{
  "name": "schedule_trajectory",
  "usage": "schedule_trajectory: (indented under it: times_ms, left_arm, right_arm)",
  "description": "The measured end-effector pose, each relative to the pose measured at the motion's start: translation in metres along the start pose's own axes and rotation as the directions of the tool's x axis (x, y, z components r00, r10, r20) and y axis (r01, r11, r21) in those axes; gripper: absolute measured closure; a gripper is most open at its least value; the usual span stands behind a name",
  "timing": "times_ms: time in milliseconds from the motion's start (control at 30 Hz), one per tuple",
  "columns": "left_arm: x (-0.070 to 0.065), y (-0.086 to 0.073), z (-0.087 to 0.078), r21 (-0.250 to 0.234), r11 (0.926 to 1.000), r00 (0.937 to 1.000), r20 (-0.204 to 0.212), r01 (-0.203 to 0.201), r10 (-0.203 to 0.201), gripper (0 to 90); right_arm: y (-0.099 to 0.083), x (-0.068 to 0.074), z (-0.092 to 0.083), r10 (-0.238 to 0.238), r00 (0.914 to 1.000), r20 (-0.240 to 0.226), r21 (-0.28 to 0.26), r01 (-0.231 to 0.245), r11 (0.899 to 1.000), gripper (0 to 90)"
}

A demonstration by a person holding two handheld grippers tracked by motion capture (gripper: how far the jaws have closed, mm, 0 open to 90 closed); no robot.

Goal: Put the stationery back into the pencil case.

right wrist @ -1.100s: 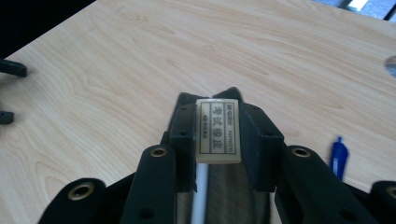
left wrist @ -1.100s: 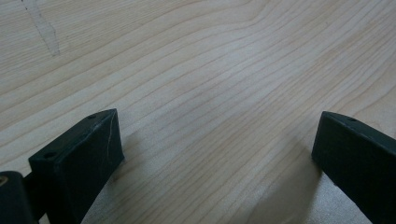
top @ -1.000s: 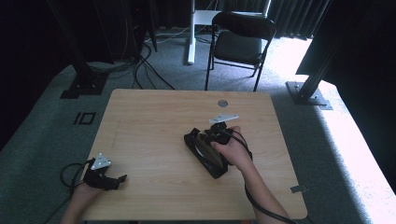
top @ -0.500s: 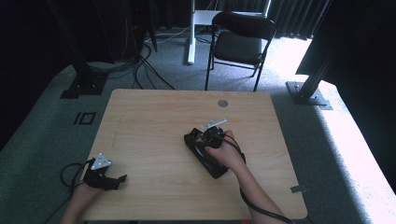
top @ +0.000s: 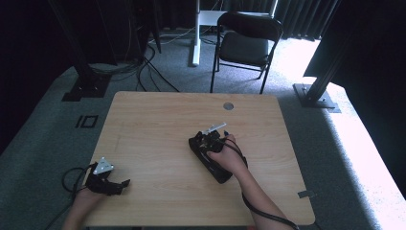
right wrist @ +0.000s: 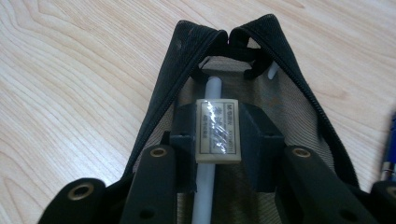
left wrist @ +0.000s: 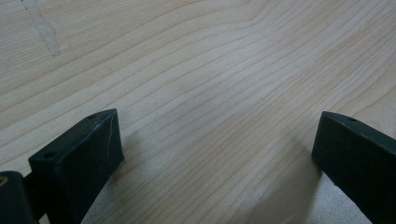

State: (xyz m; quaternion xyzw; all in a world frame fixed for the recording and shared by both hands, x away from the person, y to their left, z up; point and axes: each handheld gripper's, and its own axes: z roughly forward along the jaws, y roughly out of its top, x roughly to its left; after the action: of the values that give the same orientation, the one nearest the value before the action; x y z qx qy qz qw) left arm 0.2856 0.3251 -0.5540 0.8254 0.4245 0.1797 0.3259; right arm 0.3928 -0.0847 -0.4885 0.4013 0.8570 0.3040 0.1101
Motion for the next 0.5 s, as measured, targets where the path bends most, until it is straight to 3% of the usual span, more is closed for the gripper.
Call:
schedule_trajectory:
  times_ms: [100, 233, 500]
  left_arm:
    - [0.0, 0.0, 0.0, 0.0, 1.0, 1.0, 0.0, 0.0, 0.0, 2.1]
    - [0.0, 0.0, 0.0, 0.0, 1.0, 1.0, 0.0, 0.0, 0.0, 2.1]
    - [0.0, 0.0, 0.0, 0.0, 1.0, 1.0, 0.0, 0.0, 0.0, 2.1]
  right_arm:
    - [0.0, -0.001, 0.0, 0.023, 0.9995, -0.022, 0.003, -0.023, 1.0, 62.0]
    - [0.0, -0.002, -0.003, 0.015, 0.9996, -0.024, -0.002, -0.015, 1.0, 62.6]
    - [0.002, -0.008, -0.028, 0.037, 0.9981, -0.049, -0.099, -0.042, 0.994, 60.9]
